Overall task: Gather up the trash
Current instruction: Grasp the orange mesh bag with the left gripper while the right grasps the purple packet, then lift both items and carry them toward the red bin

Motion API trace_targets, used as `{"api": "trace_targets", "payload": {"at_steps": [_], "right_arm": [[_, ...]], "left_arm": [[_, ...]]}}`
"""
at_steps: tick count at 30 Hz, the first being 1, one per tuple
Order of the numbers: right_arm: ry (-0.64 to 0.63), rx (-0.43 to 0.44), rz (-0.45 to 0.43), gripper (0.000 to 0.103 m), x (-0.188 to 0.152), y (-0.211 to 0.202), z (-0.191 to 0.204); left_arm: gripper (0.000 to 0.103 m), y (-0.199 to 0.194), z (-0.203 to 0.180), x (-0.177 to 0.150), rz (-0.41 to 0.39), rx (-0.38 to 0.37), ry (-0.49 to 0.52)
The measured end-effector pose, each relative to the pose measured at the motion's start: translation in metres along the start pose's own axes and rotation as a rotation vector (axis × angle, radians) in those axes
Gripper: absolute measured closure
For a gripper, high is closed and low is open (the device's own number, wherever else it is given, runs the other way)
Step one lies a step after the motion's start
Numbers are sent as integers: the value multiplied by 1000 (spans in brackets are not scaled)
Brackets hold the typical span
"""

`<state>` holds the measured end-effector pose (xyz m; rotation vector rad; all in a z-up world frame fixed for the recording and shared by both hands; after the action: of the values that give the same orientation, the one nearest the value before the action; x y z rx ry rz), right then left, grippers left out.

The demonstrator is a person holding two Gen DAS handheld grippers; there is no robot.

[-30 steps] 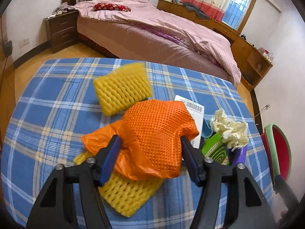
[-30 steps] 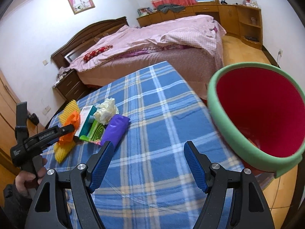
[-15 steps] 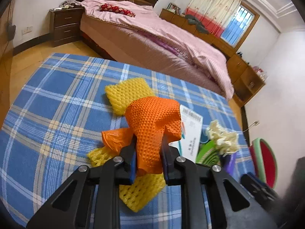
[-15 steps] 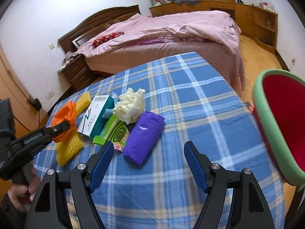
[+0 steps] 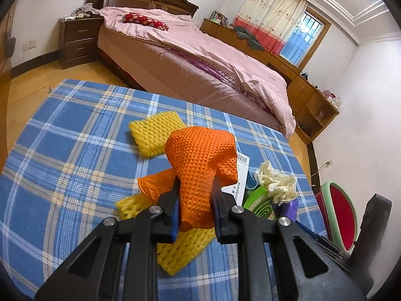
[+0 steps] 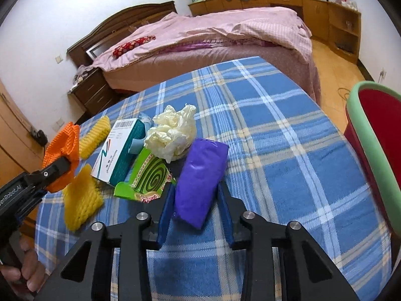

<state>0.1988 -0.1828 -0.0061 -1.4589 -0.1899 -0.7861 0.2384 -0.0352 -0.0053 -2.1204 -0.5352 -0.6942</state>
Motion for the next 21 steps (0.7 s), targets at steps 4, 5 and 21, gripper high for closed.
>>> {"api": "trace_targets", "payload": {"at_steps": [4, 5, 21], "right_arm": [[31, 23, 7, 72, -6, -10, -7], [34, 26, 3, 73, -9, -14, -9], [75, -78, -103, 73, -51, -103, -87]], "left_arm": [[83, -3, -2, 0, -15, 0, 6], [83, -3, -2, 0, -19, -1, 8], [83, -27, -63, -13, -36, -73, 138]]}}
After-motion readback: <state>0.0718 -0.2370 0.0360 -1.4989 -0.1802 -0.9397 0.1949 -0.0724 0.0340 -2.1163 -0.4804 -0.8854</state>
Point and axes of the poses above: each gripper's, at about its wrist camera, not at the fingertips, and y roughly the way its jaws point, z to its left, x to its top, the point moved 3 cm from there along y, roughly the way its jaws point, and after that the axes turned 9 degrees about -x, right-handed, at the moved point
